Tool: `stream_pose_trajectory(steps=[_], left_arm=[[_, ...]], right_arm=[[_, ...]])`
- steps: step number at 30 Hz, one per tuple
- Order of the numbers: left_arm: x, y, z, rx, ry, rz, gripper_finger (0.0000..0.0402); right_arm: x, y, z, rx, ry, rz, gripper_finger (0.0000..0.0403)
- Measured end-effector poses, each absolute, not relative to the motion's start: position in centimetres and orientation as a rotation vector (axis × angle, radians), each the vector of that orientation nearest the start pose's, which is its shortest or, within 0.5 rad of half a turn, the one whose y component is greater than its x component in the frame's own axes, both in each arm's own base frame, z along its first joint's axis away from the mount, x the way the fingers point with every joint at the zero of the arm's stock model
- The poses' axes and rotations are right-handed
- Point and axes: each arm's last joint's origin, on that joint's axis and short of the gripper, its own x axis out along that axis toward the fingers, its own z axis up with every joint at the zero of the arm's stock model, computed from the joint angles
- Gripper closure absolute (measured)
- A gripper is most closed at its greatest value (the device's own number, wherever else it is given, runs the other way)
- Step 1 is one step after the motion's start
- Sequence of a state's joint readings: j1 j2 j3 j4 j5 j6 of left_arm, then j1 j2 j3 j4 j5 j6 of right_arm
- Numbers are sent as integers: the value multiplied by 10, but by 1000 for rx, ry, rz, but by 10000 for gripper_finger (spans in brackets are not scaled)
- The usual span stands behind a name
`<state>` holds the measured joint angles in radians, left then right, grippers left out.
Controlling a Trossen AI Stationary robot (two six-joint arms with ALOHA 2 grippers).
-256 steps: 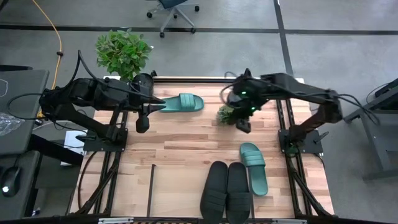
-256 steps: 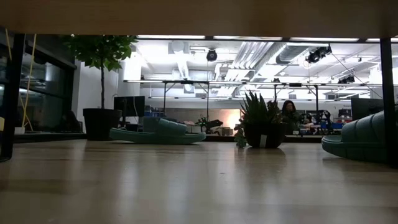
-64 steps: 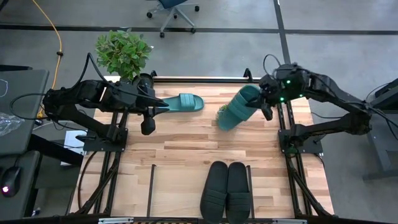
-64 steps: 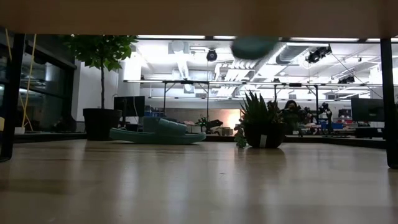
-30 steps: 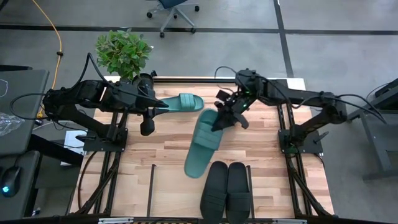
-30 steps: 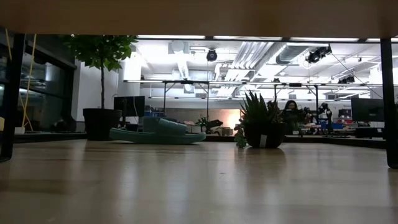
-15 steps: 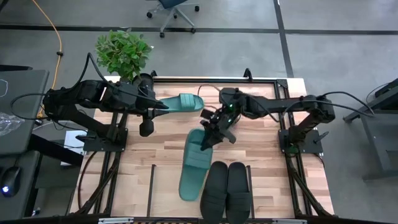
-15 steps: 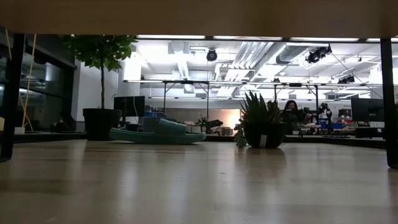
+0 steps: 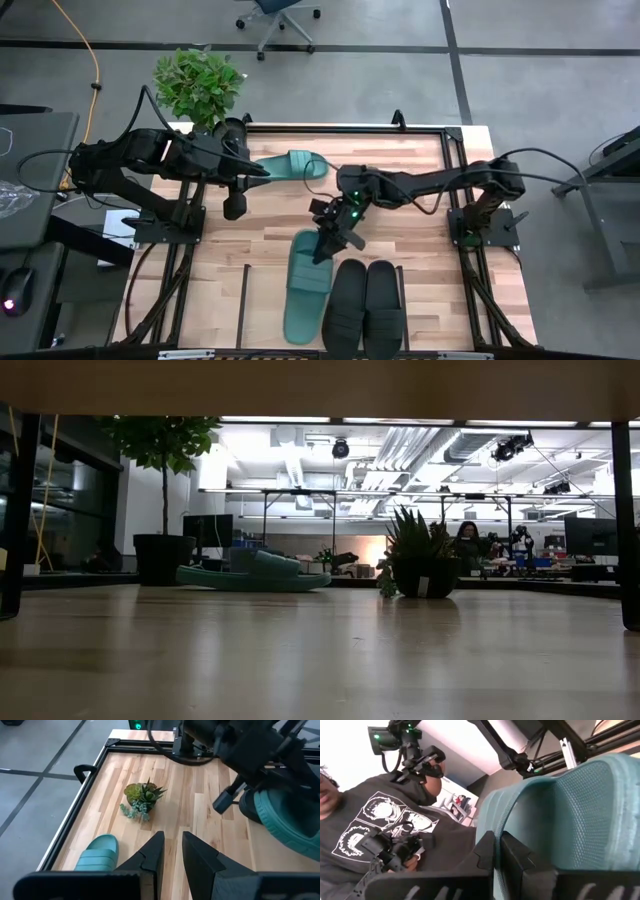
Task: Pick and place slides into the shelf
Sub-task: Put the right blue slide on the shelf
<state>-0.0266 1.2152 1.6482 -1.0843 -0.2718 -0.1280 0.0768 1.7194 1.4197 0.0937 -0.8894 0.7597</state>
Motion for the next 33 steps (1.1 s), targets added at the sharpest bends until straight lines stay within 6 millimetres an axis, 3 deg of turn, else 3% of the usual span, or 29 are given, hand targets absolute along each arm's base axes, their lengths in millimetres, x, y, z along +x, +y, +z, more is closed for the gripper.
stream_pose_trajectory(steps=[33], left_arm=[[200,2,449,-30,650,256,344]], right_arm=[[404,74,304,814,654,849,403]])
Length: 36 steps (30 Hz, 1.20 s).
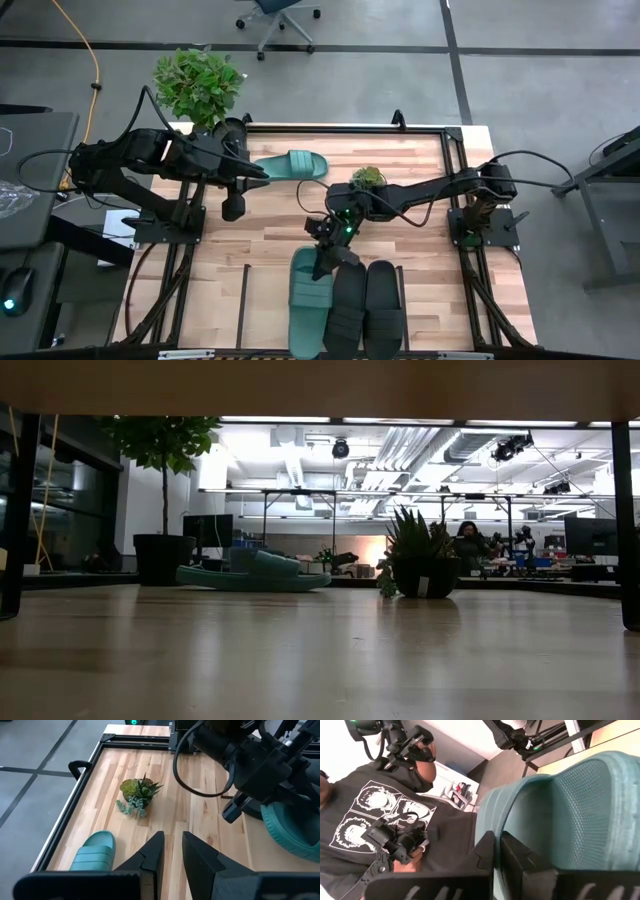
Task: Pick and place slides into the shelf
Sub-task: Put the right blue slide on the shelf
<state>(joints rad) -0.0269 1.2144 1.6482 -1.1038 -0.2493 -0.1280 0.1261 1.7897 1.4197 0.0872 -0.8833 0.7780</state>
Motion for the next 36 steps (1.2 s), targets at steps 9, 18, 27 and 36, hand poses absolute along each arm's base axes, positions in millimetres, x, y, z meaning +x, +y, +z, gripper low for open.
stream_pose_trajectory(steps=[9,18,27,36], left_arm=[[200,2,449,-31,650,255,344],[200,2,449,-33,650,249,344],[200,2,449,-33,650,249,344],[200,2,449,-33,650,249,344]], right_arm=[[404,73,302,812,667,820,403],[402,72,297,800,709,796,403],[401,71,296,805,723,793,403],[400,71,291,821,778,781,403]])
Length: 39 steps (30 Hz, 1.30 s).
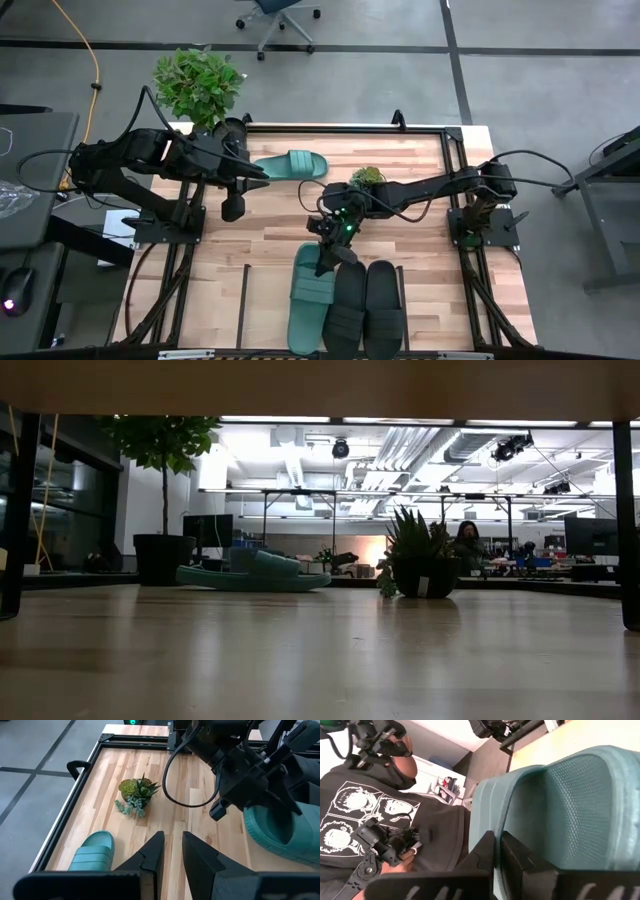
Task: Pick and place slides into the shelf
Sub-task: Put the right blue slide on the shelf
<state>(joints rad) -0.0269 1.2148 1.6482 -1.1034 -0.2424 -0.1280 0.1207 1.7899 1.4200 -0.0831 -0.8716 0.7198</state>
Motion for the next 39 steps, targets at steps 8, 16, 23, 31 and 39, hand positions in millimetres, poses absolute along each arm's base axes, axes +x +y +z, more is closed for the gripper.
stream_pose_trajectory(steps=[8,16,23,31,39], left_arm=[[201,2,449,-33,651,249,344],[201,2,449,-33,651,249,344],[201,2,449,-33,651,248,344],[200,1,447,-31,669,247,344],[199,2,447,-30,678,248,344]], right_arm=[[408,73,271,846,836,786,403],[410,69,271,847,825,813,403],[411,65,271,834,810,810,390],[411,58,270,835,811,790,360],[411,53,268,834,821,774,327]])
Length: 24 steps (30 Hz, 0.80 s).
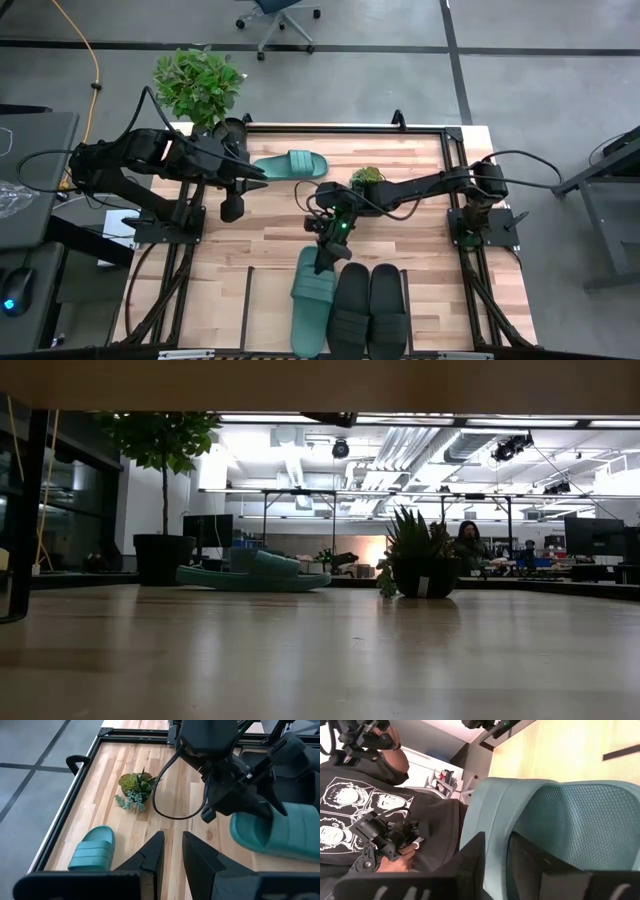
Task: Pick and place slides into the shelf
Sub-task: Put the right blue slide on the shelf
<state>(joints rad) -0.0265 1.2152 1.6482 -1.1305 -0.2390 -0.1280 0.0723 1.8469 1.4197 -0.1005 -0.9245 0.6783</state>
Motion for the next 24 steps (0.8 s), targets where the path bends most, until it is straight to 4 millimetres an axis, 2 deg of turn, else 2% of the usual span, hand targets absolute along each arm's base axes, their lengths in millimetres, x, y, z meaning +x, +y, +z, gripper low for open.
stream_pose_trajectory(steps=[5,10,24], left_arm=[[199,2,446,-29,681,247,344],[199,2,446,-17,682,244,344],[199,2,446,-10,683,244,344]], right_arm=[[409,52,264,825,846,766,306],[410,43,264,833,841,743,290],[410,30,264,846,828,742,288]])
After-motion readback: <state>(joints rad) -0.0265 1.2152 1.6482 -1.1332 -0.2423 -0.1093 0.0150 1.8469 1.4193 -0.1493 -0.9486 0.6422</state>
